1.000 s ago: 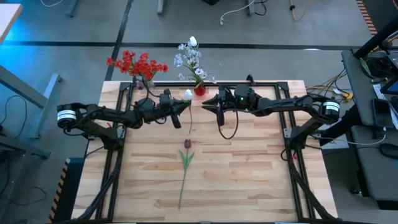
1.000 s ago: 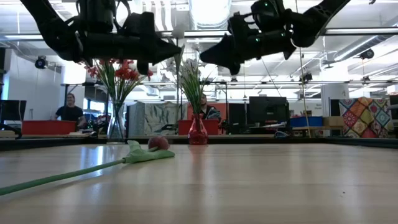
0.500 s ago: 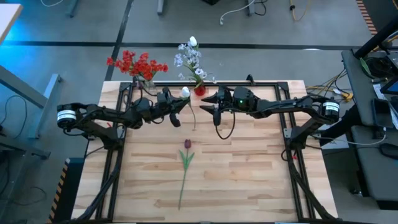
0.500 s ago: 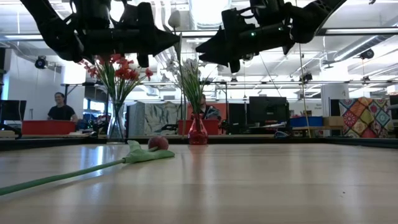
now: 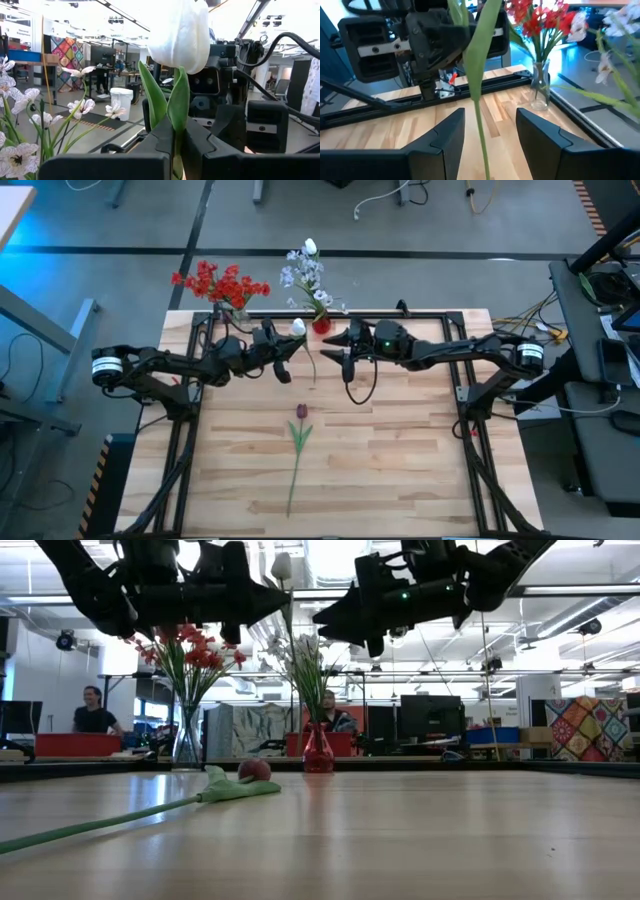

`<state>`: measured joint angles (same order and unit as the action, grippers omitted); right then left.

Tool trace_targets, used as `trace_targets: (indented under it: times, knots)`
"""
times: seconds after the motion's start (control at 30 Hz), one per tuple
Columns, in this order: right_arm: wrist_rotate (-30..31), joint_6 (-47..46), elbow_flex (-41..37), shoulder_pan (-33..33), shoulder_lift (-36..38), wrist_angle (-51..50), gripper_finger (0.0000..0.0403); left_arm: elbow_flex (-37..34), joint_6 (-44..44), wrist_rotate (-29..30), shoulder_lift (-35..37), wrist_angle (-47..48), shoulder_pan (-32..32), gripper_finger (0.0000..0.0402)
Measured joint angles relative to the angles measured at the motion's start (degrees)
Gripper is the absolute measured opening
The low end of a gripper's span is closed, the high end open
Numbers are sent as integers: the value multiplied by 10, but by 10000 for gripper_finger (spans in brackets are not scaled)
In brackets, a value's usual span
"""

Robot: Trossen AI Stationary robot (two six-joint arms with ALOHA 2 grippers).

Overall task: Sort flowers into vase by color
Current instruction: Put the white flower into the red vase

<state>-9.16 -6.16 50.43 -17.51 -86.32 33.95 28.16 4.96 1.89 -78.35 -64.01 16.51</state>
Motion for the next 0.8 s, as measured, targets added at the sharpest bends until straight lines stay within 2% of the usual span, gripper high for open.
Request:
trace_targets:
  times: [0.17, 0.37, 0.5, 0.63, 0.8]
  knots:
    - [-21, 0, 25, 1, -19, -28, 184, 0, 0, 0, 0, 9, 0, 0]
    - [-13, 29, 98, 4, -40, -158, 235, -1, 0, 0, 0, 15, 0, 0]
    - [-13, 39, 120, 4, -43, -165, 260, -1, -1, 0, 0, 15, 0, 0]
    - [-13, 38, 133, 4, -52, -165, 262, -1, -2, 0, 0, 15, 0, 0]
    - [-13, 32, 167, 4, -91, -165, 242, -1, -1, 3, -1, 14, 0, 0]
